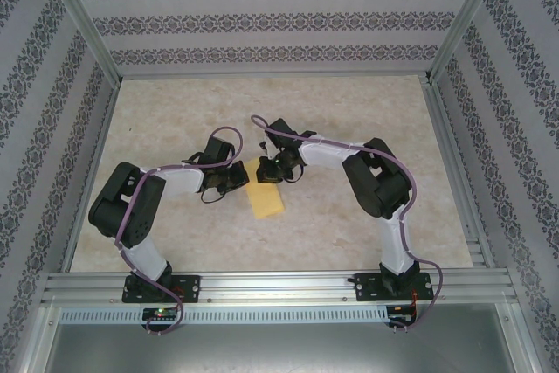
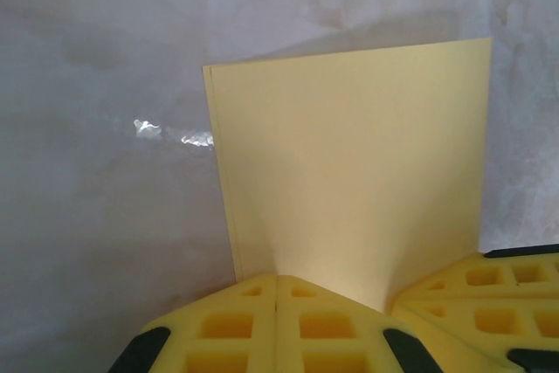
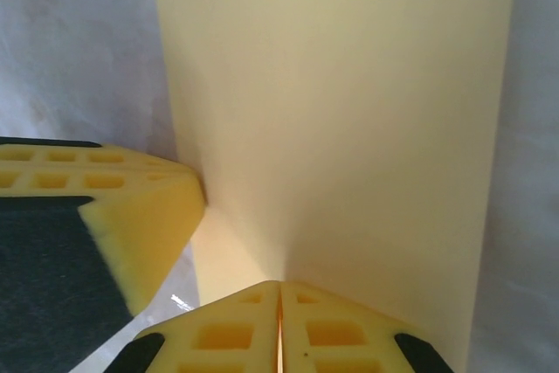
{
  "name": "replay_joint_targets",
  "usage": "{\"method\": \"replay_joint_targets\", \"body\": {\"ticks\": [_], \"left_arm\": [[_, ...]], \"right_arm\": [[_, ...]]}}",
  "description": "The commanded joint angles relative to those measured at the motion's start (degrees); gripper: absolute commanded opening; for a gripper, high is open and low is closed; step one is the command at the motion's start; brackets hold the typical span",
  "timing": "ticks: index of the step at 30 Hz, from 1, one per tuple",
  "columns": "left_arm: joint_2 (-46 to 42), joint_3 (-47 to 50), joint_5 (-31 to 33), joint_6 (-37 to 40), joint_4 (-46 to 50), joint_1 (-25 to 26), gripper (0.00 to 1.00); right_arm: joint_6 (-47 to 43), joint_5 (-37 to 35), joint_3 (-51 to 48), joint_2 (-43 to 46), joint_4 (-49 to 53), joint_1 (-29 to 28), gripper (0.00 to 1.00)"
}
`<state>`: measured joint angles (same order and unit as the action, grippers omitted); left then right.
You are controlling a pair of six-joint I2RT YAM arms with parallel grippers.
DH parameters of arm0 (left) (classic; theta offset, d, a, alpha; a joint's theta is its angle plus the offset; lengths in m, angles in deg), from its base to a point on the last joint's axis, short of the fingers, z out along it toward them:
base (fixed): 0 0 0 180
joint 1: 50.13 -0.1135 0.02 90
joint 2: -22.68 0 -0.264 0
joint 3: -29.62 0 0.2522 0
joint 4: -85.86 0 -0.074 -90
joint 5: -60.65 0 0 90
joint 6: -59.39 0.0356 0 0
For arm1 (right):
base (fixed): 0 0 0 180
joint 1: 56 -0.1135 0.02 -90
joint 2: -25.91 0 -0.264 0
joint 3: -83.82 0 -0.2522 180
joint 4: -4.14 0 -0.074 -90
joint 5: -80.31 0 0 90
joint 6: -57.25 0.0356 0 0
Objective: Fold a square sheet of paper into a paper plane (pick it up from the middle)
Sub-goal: Fold the square sheet of paper in half at the center of the table.
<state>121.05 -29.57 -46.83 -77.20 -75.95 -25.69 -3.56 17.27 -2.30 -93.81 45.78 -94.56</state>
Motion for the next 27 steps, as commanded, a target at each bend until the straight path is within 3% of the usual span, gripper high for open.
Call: {"method": "replay_joint_targets", "body": {"ticks": [1,27], "left_arm": [[4.37,1.64,5.57,0.75,8.82,0.62,0.0],[5.87,2.31,6.24,0.45,9.72,0.61,0.0]], "right_arm": [[-1.7,-1.45,-0.62,-0.83,0.61,0.5,0.09],[-5.69,1.28,-11.86,6.65,-5.2,5.57,0.13]]}}
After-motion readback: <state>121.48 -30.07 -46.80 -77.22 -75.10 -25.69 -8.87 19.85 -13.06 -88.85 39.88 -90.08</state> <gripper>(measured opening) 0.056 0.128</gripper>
